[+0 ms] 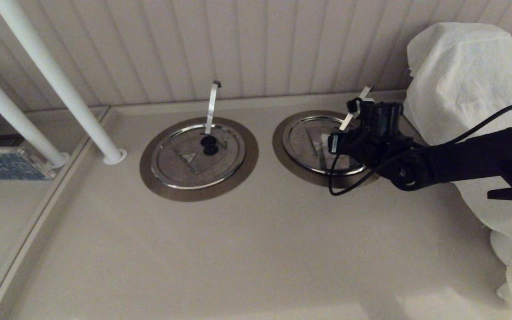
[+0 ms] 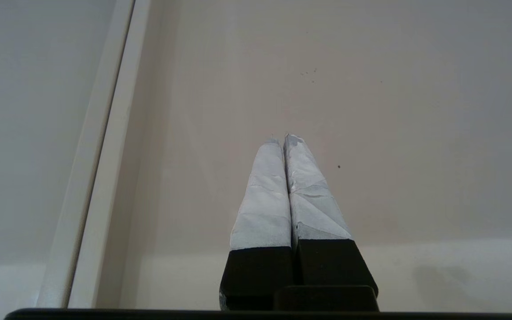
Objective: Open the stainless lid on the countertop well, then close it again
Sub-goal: Open the lid
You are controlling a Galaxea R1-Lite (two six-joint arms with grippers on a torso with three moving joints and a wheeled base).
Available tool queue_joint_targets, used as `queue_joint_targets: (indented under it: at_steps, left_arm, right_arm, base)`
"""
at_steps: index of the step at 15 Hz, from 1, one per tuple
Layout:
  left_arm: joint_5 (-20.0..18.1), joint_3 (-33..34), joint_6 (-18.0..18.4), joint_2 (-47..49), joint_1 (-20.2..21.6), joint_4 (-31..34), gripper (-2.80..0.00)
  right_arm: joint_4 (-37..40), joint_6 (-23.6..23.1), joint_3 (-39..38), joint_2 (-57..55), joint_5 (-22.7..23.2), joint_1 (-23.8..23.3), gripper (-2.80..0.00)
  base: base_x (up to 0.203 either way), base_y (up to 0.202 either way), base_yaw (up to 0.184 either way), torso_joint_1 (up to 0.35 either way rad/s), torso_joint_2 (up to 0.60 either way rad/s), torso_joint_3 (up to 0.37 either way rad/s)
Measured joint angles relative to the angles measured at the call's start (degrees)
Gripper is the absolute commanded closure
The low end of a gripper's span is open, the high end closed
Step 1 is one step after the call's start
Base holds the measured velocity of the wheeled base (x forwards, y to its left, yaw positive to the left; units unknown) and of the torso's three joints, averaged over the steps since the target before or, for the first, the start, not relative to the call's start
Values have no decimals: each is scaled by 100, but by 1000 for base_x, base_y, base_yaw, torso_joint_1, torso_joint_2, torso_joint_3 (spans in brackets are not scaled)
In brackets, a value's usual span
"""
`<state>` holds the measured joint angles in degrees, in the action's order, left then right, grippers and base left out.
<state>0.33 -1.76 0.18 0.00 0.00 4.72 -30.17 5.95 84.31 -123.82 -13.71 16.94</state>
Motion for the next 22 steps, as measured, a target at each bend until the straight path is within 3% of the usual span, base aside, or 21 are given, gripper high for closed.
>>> queue_joint_targets:
  at_steps: [22]
  left_arm:
    - [0, -2, 0, 0, 0, 1, 0]
  right_arm:
    - [-401, 215, -72, 223, 0, 326, -280]
  base:
    - [0, 0, 0, 0, 0, 0]
